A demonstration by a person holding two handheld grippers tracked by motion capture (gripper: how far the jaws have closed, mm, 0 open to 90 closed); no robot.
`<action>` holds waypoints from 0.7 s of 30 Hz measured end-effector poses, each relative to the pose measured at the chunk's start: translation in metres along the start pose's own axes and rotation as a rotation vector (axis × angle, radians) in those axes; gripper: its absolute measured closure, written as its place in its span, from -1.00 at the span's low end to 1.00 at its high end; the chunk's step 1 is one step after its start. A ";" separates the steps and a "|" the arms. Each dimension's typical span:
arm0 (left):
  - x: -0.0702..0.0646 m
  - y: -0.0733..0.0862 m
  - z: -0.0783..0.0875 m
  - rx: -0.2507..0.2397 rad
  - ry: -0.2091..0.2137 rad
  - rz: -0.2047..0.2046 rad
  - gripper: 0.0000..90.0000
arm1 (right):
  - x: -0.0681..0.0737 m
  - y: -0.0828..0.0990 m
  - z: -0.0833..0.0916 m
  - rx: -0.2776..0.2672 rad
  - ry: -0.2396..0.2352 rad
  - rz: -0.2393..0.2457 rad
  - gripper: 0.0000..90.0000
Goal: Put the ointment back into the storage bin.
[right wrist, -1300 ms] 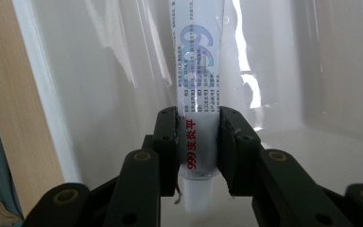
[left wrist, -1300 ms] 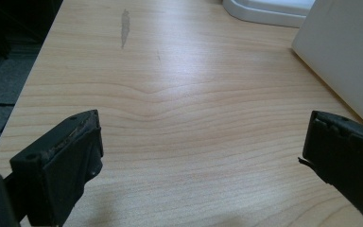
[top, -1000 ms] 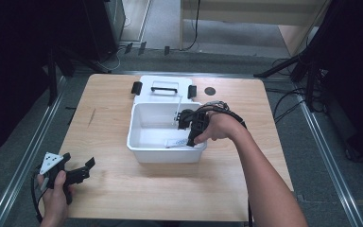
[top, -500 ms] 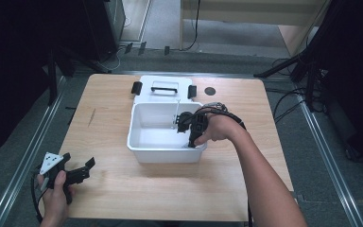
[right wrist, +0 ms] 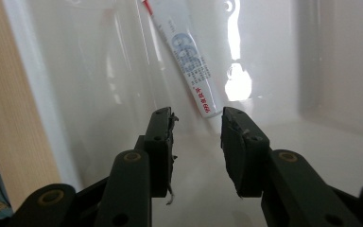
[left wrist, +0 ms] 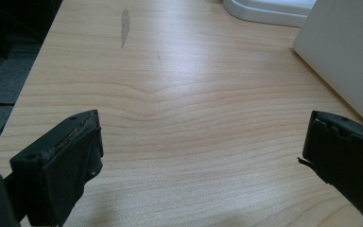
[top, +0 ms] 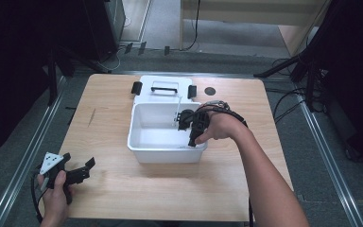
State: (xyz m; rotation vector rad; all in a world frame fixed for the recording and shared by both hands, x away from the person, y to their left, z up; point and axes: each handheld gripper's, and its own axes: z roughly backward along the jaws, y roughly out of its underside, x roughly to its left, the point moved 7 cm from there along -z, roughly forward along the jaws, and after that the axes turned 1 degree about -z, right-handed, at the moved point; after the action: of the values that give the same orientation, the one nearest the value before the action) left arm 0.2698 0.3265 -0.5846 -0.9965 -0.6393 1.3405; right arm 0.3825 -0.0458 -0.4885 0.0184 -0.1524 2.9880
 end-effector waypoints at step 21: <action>0.000 0.000 0.000 0.000 -0.003 0.002 -1.00 | -0.005 0.025 0.077 -0.126 0.060 -0.088 0.54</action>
State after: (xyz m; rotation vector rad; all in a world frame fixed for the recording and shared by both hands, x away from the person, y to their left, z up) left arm 0.2701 0.3267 -0.5846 -0.9956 -0.6402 1.3443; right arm 0.3836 -0.0787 -0.4143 -0.0770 -0.3242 2.8816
